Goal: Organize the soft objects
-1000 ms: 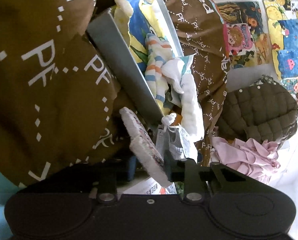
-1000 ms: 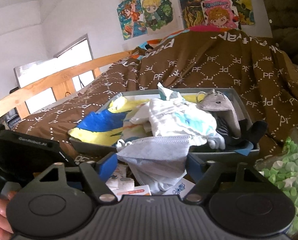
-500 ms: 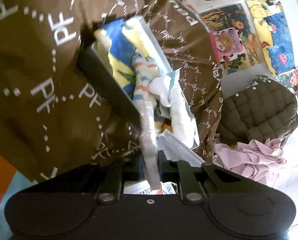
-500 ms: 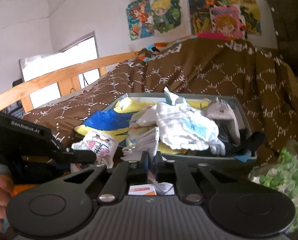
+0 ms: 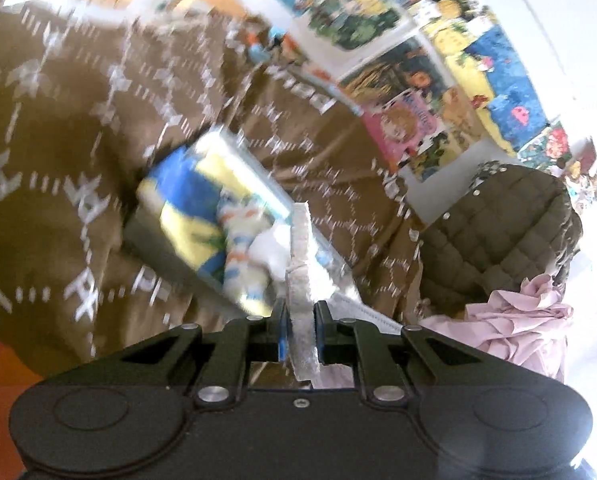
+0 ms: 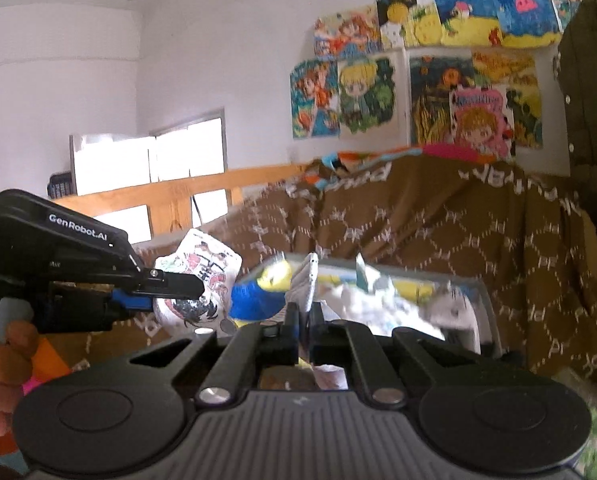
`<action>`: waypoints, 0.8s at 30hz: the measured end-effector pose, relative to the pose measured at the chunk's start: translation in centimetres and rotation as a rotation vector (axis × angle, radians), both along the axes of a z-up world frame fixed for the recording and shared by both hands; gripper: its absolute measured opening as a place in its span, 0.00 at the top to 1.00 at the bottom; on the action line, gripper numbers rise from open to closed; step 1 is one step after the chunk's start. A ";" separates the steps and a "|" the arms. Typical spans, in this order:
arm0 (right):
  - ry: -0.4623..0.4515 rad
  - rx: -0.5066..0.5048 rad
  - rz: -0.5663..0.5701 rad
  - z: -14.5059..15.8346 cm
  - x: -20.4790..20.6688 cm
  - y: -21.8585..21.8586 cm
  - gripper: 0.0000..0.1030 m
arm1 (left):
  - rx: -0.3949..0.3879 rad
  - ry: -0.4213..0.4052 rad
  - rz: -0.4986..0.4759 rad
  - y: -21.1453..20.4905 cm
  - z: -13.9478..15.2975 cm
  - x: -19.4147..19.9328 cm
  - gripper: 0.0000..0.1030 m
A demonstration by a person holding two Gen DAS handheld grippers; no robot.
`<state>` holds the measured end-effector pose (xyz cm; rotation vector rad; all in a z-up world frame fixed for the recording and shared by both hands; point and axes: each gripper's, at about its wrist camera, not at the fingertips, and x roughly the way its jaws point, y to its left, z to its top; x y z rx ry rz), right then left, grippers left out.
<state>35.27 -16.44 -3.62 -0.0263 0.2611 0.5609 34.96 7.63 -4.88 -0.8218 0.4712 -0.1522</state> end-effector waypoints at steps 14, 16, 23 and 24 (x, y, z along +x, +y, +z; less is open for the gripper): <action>0.056 0.200 0.067 -0.4 9.9 2.4 0.96 | 0.431 -0.169 0.024 -0.6 4.4 6.8 0.86; 0.096 0.217 0.063 -1.5 11.3 2.2 0.96 | 0.453 -0.131 0.035 0.2 3.2 8.4 0.86; 0.207 0.253 0.033 -3.9 14.0 1.2 0.96 | 0.351 0.022 0.039 3.1 -1.0 11.6 0.86; 0.217 0.254 0.032 -4.0 14.2 1.1 0.96 | 0.319 0.035 0.035 3.3 -1.5 11.8 0.86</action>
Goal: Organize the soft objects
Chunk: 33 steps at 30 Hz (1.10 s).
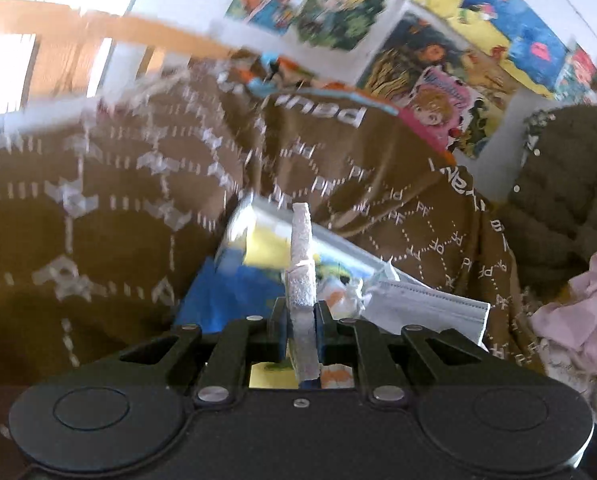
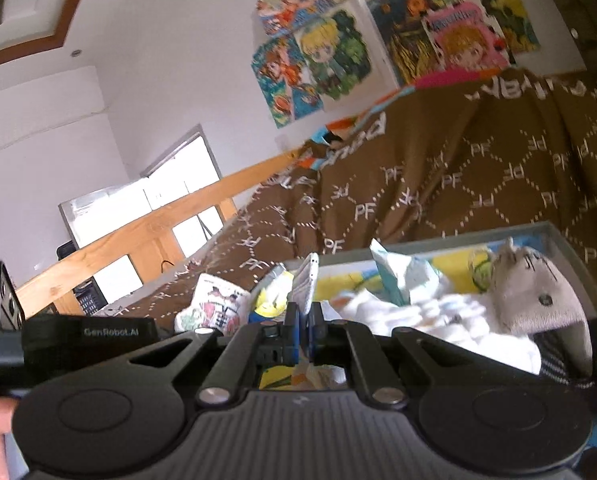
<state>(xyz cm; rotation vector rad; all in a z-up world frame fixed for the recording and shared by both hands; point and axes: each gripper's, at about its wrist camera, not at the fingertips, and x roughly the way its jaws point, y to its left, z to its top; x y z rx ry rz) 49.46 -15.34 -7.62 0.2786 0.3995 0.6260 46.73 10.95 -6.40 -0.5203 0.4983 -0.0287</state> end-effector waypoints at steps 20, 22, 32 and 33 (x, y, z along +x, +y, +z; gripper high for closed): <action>0.078 -0.058 -0.045 -0.5 0.5 0.5 0.93 | -0.035 0.113 0.007 -0.1 -1.9 1.2 0.86; 0.076 -0.063 -0.052 -0.5 0.5 0.5 0.91 | -0.033 0.118 0.010 -0.1 -1.8 1.3 0.86; 0.072 -0.071 -0.067 -0.4 0.5 0.3 0.83 | -0.006 0.133 0.020 -0.2 -1.6 1.5 0.79; 0.071 -0.074 -0.070 -0.4 0.5 0.3 0.80 | 0.000 0.135 0.022 -0.2 -1.5 1.5 0.77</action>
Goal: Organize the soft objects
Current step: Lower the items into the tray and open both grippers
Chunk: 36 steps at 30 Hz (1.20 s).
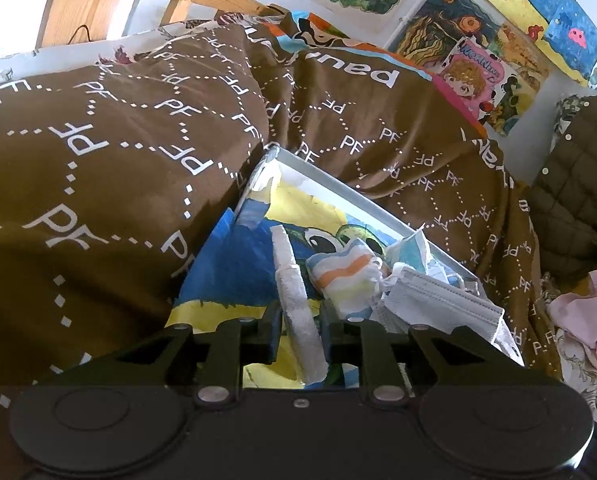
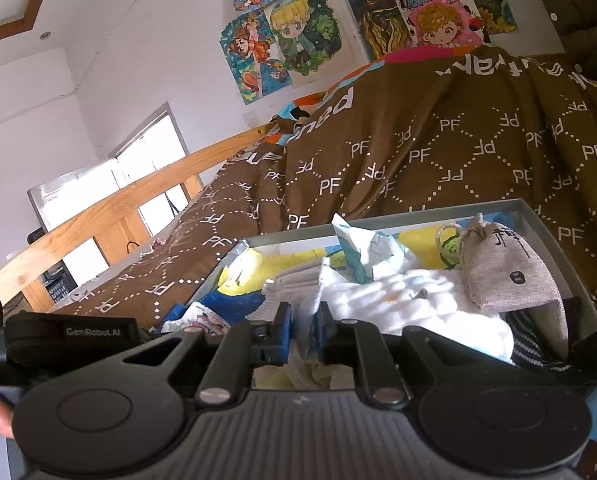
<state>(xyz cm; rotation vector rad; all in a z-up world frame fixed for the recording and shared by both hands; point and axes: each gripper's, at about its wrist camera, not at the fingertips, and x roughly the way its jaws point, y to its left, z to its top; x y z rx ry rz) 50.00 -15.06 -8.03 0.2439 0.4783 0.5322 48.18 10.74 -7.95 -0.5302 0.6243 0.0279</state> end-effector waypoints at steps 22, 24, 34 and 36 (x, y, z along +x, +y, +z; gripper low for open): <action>-0.024 -0.027 -0.013 2.2 -1.7 -1.4 0.25 | 0.108 -0.105 0.082 -0.4 2.7 -3.4 0.14; -0.031 -0.023 -0.023 2.7 -2.1 -1.7 0.21 | 0.114 -0.118 0.096 -0.4 3.2 -4.0 0.09; -0.069 -0.019 -0.040 5.7 -4.8 -2.7 0.06 | 0.163 -0.180 0.111 -0.8 5.6 -7.4 0.01; -0.076 -0.018 -0.044 6.2 -5.5 -2.9 0.04 | 0.166 -0.192 0.109 -1.0 6.0 -8.3 0.01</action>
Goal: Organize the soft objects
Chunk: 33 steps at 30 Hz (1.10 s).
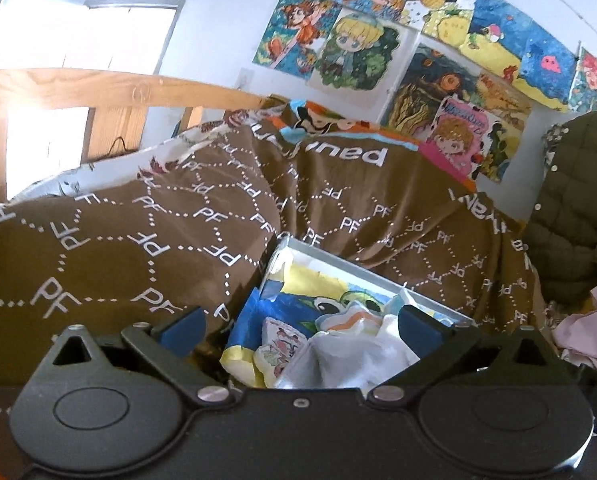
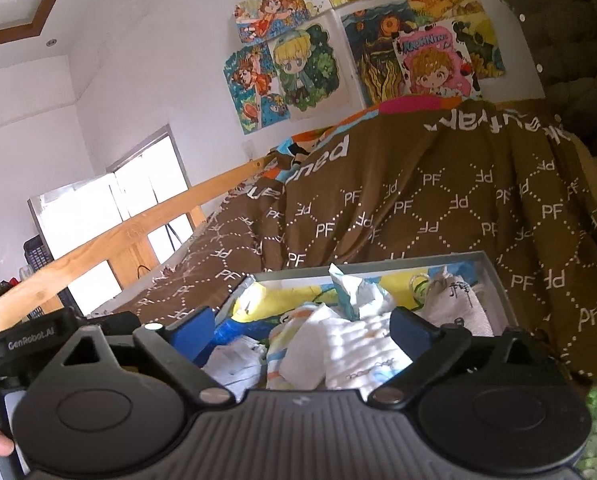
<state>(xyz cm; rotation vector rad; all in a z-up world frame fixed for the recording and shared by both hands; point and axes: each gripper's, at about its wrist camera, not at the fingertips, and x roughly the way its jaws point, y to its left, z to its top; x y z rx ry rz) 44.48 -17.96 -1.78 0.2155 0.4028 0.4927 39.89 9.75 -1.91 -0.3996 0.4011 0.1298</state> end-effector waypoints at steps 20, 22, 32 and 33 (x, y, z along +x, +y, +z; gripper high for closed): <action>-0.121 -0.028 -0.049 4.2 -8.4 -1.6 0.00 | 0.134 -0.117 -0.022 -3.1 4.9 -8.8 0.01; -0.131 -0.039 -0.060 4.3 -9.2 -1.8 0.00 | 0.137 -0.127 -0.023 -3.3 5.1 -9.5 0.01; -0.134 -0.052 -0.094 4.3 -12.4 -3.0 0.00 | 0.124 -0.133 -0.020 -4.2 4.7 -12.8 0.01; -0.135 -0.057 -0.098 4.3 -12.7 -3.1 0.00 | 0.125 -0.132 -0.020 -4.3 4.6 -13.1 0.01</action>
